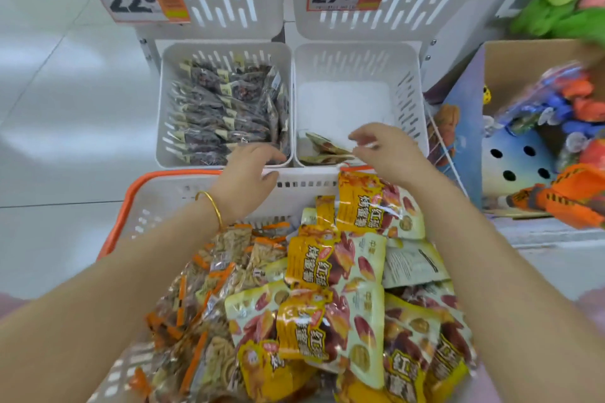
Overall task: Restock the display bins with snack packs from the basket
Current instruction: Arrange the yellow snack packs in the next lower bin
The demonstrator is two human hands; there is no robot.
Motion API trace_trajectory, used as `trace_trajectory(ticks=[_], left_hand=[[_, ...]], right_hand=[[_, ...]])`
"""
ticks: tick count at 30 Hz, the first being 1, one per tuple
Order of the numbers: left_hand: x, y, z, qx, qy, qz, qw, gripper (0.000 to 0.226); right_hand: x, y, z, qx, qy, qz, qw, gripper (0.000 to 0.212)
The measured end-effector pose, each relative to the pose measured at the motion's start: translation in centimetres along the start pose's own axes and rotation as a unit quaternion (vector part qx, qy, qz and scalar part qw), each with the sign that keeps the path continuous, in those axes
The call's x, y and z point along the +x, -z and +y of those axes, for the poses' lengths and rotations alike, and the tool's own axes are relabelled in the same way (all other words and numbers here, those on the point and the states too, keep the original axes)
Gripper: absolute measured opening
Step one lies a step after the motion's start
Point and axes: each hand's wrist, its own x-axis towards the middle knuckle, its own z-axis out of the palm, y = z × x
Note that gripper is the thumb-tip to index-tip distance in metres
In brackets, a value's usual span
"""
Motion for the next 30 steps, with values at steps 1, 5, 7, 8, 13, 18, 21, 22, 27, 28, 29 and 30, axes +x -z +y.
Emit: trace_trajectory(ticks=[1,5,7,8,13,18,21,22,27,28,29,30], left_hand=[[-0.8,-0.8,0.5,-0.006,-0.003,-0.006,1.000,0.028],[-3.3,-3.4,3.2,-0.028,0.003,-0.078,0.997,0.027],[-3.8,-4.0,4.1,-0.004,0.027,-0.120,0.992,0.031],[-4.0,-4.2,4.2,0.014,0.047,-0.140,0.989,0.035],[-5.2,-5.7,3.8,0.014,0.123,-0.214,0.969,0.051],[-5.3,-6.4,3.4,-0.088,0.185,-0.162,0.965,0.068],[-5.1,-6.0,2.4,-0.167,0.239,-0.176,0.940,0.075],[-5.1,-5.8,2.2,-0.209,0.246,-0.193,0.926,0.071],[-5.4,-4.8,3.3,-0.394,0.240,-0.217,0.860,0.009],[-5.3,-4.3,3.5,-0.417,0.233,-0.209,0.853,0.012],[-5.1,-3.9,3.5,-0.434,0.225,-0.201,0.849,0.013],[-4.9,-3.3,3.5,-0.448,0.220,-0.192,0.845,0.012]], right_hand=[[-2.1,0.3,0.5,0.000,-0.037,0.055,0.998,0.025],[-6.7,-0.9,2.4,-0.168,-0.129,0.023,0.977,0.031],[-7.6,-1.6,2.6,-0.176,-0.171,-0.006,0.969,0.052],[-8.0,-1.9,2.7,-0.166,-0.185,0.006,0.969,0.060],[-8.9,-2.6,3.3,-0.117,-0.212,0.102,0.965,0.072],[-8.6,-2.5,3.5,-0.055,-0.251,0.137,0.957,0.050],[-8.9,-1.7,3.6,0.042,-0.205,0.144,0.967,0.023],[-9.1,-1.5,3.5,0.123,-0.190,0.151,0.962,0.026],[-9.8,0.4,2.3,0.436,-0.157,0.216,0.860,0.016],[-9.8,0.7,2.3,0.465,-0.159,0.226,0.841,0.014],[-9.9,1.0,2.3,0.493,-0.163,0.226,0.824,0.014],[-10.0,1.1,2.2,0.514,-0.166,0.219,0.812,0.016]])
